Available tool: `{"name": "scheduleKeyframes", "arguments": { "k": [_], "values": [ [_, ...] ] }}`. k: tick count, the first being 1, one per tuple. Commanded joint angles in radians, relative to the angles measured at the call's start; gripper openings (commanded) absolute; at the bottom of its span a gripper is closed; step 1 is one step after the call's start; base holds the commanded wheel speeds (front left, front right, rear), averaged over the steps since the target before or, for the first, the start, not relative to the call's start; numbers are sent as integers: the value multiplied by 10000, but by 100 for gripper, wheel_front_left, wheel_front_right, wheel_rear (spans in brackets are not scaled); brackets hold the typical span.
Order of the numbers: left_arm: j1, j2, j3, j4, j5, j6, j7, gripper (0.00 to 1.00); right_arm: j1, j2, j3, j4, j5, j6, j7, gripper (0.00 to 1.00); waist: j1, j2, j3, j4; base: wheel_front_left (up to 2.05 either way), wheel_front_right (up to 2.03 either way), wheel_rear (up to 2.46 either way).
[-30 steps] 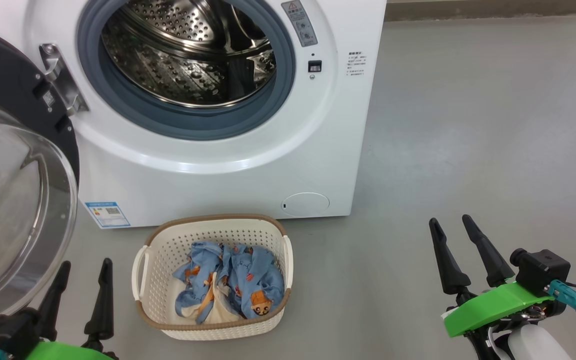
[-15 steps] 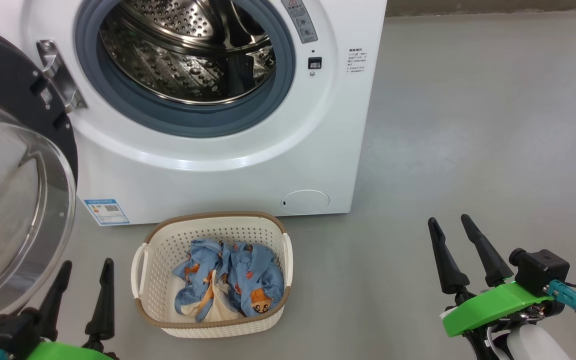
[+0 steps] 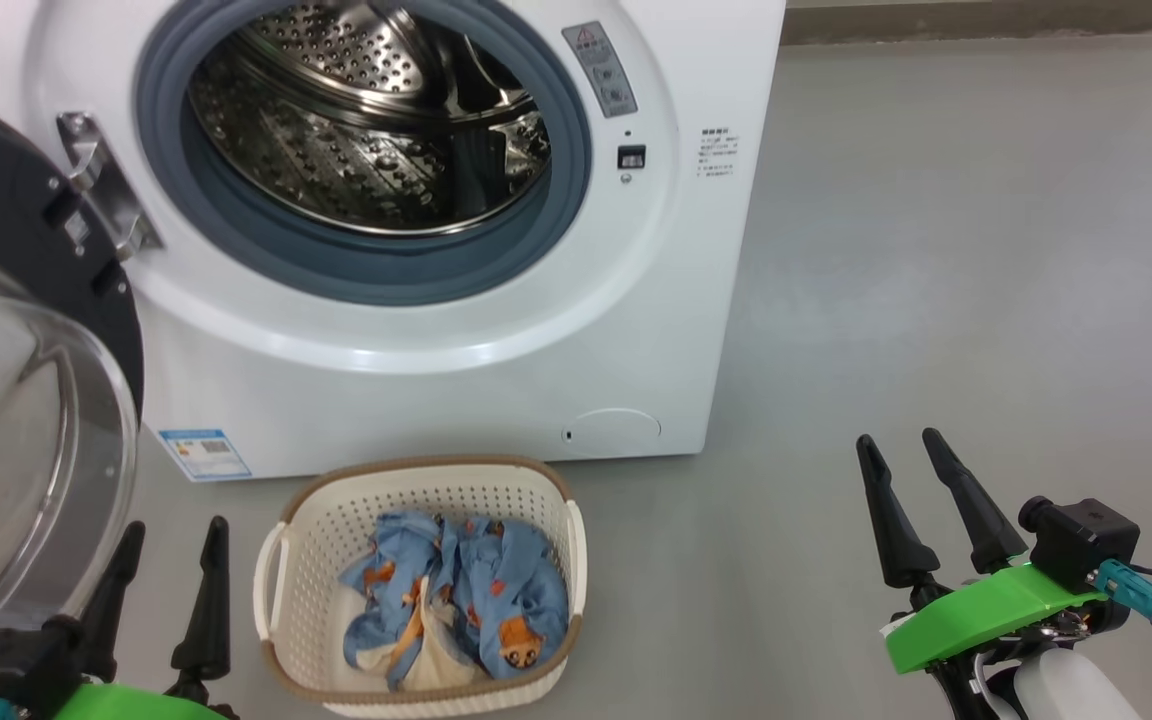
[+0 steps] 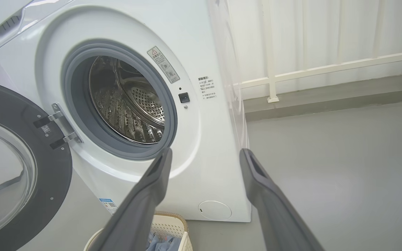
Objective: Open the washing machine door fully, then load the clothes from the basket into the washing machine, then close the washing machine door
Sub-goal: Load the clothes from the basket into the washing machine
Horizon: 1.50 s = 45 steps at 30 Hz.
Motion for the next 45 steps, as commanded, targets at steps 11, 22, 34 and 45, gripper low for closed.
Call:
{"name": "scheduleKeyframes", "arguments": {
  "k": [11, 22, 34, 45],
  "values": [
    [-283, 243, 410, -214, 60, -58, -65, 100, -268, -70, 118, -248, -68, 75, -122, 100, 0, 0, 70, 42, 126, -126, 0],
    [-315, 280, 384, -179, 47, -63, -65, 100, -283, -40, 125, -247, -102, 75, -122, 100, 0, 0, 132, 70, 13, -13, 0],
    [-358, 264, 341, -151, 151, -65, -65, 100, -290, -34, 190, -204, -139, 75, -122, 100, 0, 0, 161, 153, 0, 0, 0],
    [-354, 263, 332, -93, 136, -66, -65, 100, -300, -38, 237, -174, -120, 75, -122, 100, 0, 0, 158, 150, 0, 0, 0]
  ]
}}
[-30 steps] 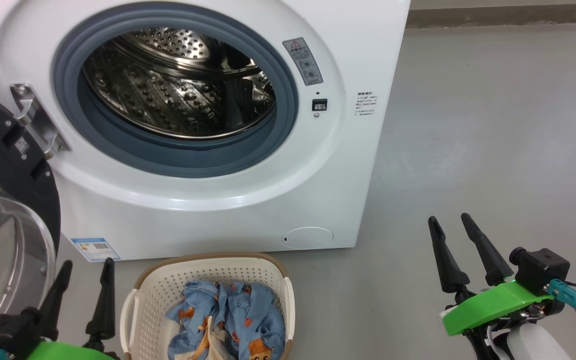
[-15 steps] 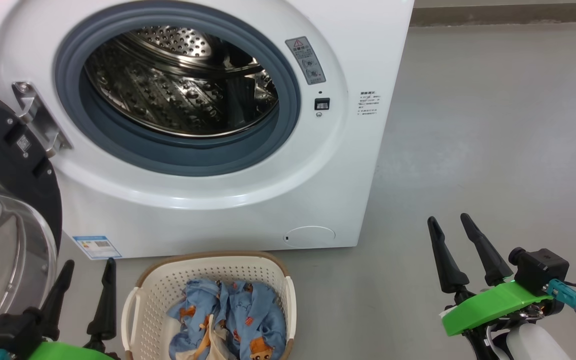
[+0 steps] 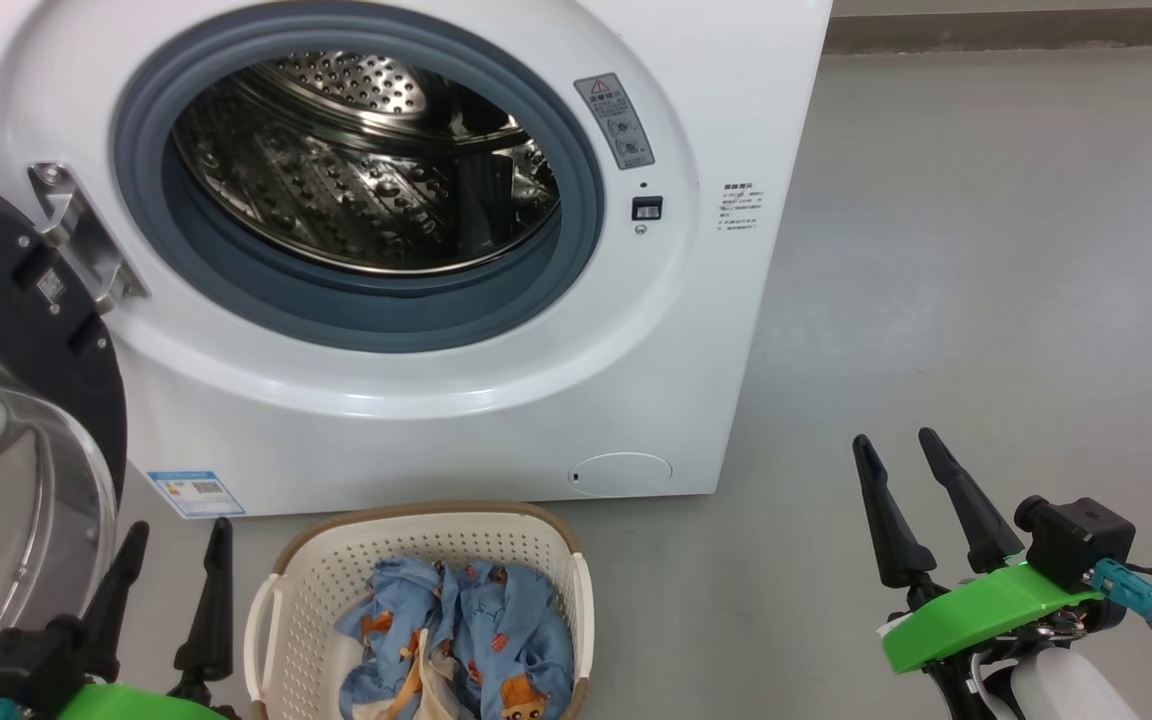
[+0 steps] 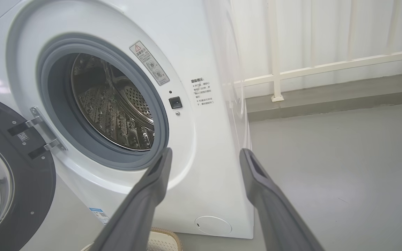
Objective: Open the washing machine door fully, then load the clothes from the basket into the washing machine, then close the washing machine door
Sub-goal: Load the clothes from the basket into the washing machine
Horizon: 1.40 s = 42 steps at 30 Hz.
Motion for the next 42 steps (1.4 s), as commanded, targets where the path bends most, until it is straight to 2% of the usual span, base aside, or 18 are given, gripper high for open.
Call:
{"name": "scheduleKeyframes", "arguments": {
  "k": [1, 15, 25, 34, 42],
  "values": [
    [-339, 280, 352, -137, 58, 7, -65, 100, -274, -50, 197, -197, -87, 75, -122, 100, 0, 0, 4, -18, 0, 0, 0],
    [-396, 167, 537, -82, 199, 25, -65, 100, -387, -28, 79, -270, -129, 75, -122, 100, 0, 0, 335, -284, 0, 0, 0],
    [-618, 87, 577, 357, 448, 80, -65, 100, -490, 166, -54, -422, -347, 75, -122, 100, 0, 0, 948, -652, 0, 0, 0],
    [-1408, 259, -90, 1320, -145, 17, 225, 100, -852, 508, -188, -671, -753, 75, -122, 100, 0, 0, 2234, -982, 0, 0, 0],
    [-2322, 662, -1438, 2216, -931, 8, 437, 100, -1081, 760, -311, -907, -1096, 75, -122, 100, 0, 0, 3407, -1195, 0, 0, 0]
  ]
}}
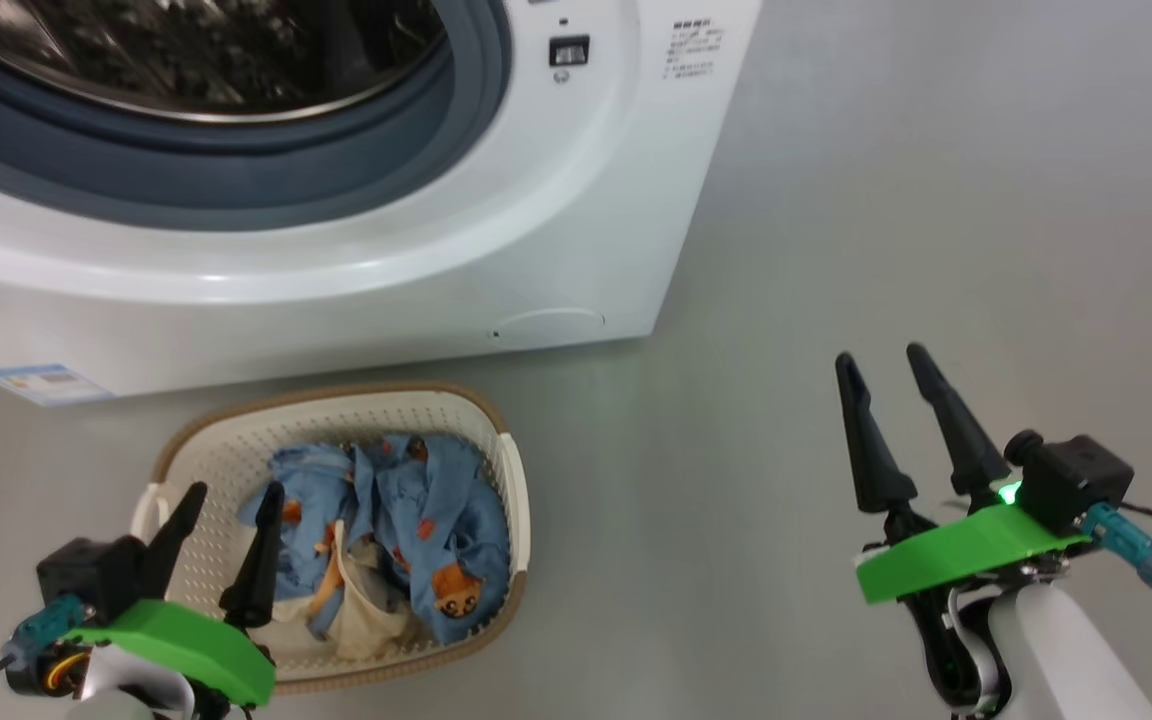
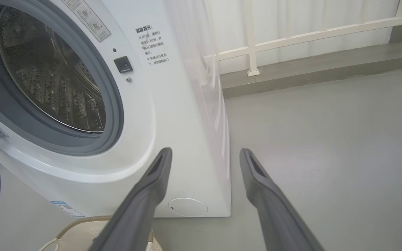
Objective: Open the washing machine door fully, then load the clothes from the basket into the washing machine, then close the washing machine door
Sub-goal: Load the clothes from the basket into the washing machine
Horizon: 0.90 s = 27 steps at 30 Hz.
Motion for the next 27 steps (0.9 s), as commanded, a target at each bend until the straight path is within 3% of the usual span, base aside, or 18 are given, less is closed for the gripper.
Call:
{"name": "scheduleKeyframes", "arguments": {
  "k": [1, 15, 27],
  "values": [
    [-447, 442, 71, 77, -199, 8, 15, 100, -354, 67, 90, -352, -178, 75, -122, 100, -1, 0, 777, -243, 0, 0, 0],
    [-2401, 1206, -2104, 2396, -1325, 7, 647, 100, -933, 106, 199, -901, 79, 75, -122, 100, -1, 0, 2727, -629, 0, 0, 0],
    [-3841, 1430, -3435, 4132, -1786, 6, 1027, 100, -1377, 107, 499, -1107, 377, 75, -122, 100, -1, 0, 3877, -898, 0, 0, 0]
  ]
}}
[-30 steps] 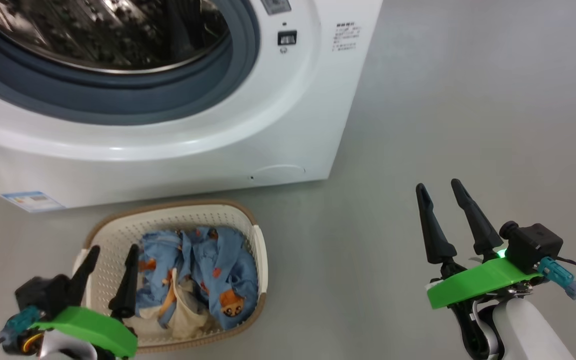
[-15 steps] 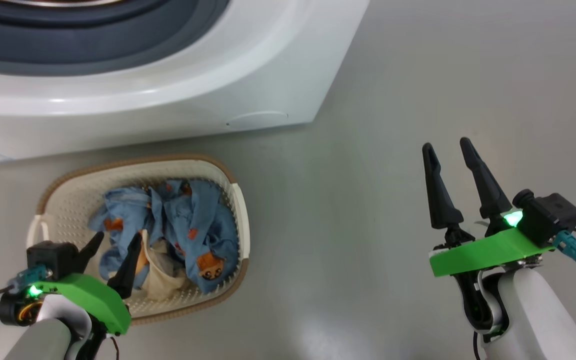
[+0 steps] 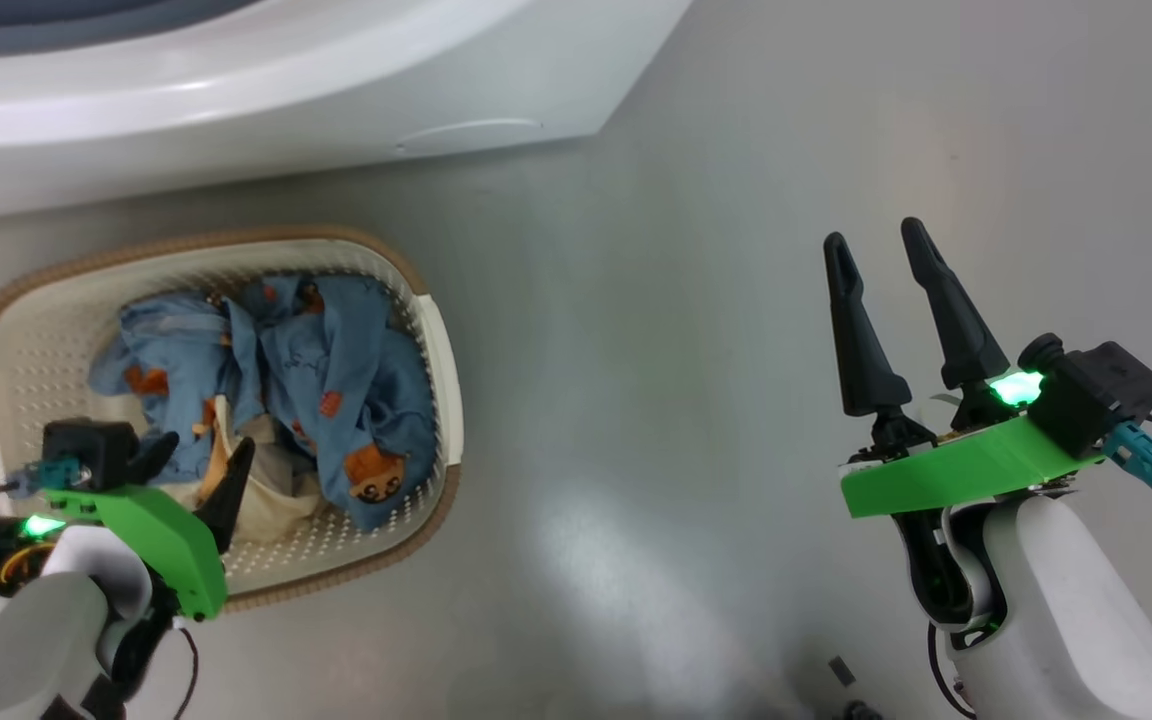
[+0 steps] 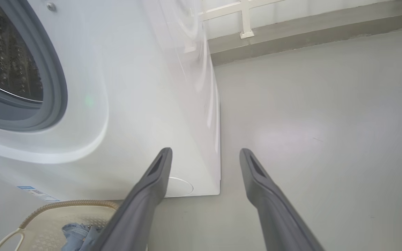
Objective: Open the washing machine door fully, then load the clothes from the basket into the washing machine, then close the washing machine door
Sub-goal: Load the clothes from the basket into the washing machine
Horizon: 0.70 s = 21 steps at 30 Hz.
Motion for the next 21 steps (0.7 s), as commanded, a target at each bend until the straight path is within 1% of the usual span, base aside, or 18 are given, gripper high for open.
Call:
{"name": "scheduleKeyframes", "arguments": {
  "k": [1, 9, 14, 18, 21],
  "values": [
    [-147, 473, 164, 82, -77, 6, 8, 100, -30, 61, 291, -262, 188, 75, -92, 100, -1, 0, 446, -226, 0, 0, 0],
    [-954, 776, -372, 1020, -336, 6, 216, 100, -197, 62, 480, -447, 434, 75, -92, 100, -1, 0, 1264, -610, 0, 0, 0],
    [-1486, 856, -623, 1393, -441, 6, 268, 100, -286, 62, 620, -589, 580, 75, -92, 100, -1, 0, 1694, -842, 0, 0, 0],
    [-1873, 934, -709, 1882, -531, 6, 418, 100, -347, 62, 743, -685, 699, 75, -92, 100, -1, 0, 1965, -1027, 0, 0, 0],
    [-2129, 976, -596, 2233, -732, 6, 463, 100, -368, 62, 778, -757, 782, 75, -92, 100, -1, 0, 2161, -1159, 0, 0, 0]
  ]
}}
